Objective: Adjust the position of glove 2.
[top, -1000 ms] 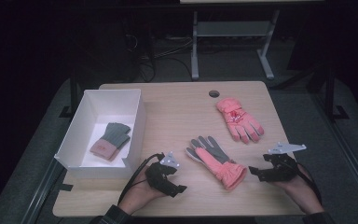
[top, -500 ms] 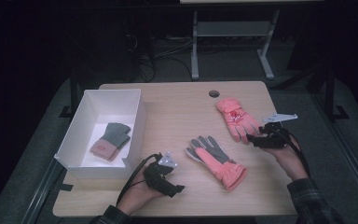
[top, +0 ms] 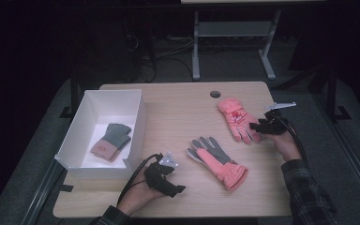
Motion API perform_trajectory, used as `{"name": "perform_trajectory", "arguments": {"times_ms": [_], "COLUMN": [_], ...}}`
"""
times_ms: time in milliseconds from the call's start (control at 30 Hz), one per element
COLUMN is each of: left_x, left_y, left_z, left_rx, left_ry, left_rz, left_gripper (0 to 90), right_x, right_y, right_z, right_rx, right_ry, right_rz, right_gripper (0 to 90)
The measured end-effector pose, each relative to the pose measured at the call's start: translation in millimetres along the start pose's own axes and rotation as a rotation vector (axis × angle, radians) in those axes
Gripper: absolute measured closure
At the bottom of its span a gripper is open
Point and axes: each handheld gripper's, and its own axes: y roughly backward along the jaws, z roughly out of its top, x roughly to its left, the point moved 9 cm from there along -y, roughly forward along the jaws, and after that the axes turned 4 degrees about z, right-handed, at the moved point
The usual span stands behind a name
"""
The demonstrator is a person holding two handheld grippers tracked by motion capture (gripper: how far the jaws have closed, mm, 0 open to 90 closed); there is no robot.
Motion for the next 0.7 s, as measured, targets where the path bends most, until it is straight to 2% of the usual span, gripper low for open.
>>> {"name": "perform_trajectory", "arguments": {"times_ms": [167, 267, 467, 533, 700], "left_x": [-0.9, -2.0, -2.3, -2.5, -4.9], "left_y": [-2.6, -3.3, -3.1, -3.1, -3.8], "left_z": [-0.7, -1.5, -1.1, -0.9, 0.2], "left_rx": [0.01, 0.018, 0.016, 0.017, 0.008], "left_ry": [0.002, 0.0, -0.001, -0.004, -0.004], "left_rz": [-0.004, -0.007, -0.009, -0.007, -0.006], "left_gripper": [19.6, 19.7, 19.9, 19.9, 19.9], "right_x": [2.4, 4.1, 2.5, 2.1, 5.1], "right_y": [3.6, 6.7, 27.6, 36.7, 59.6], "right_z": [-1.3, -1.9, -10.2, -17.3, -38.8], "right_rx": [0.014, 0.017, 0.013, 0.02, 0.03], "right_ry": [0.017, 0.03, 0.02, 0.002, 0.004], "right_rz": [0.005, 0.007, -0.019, -0.017, -0.023], "right_gripper": [72.6, 79.7, 81.3, 80.9, 79.7]}}
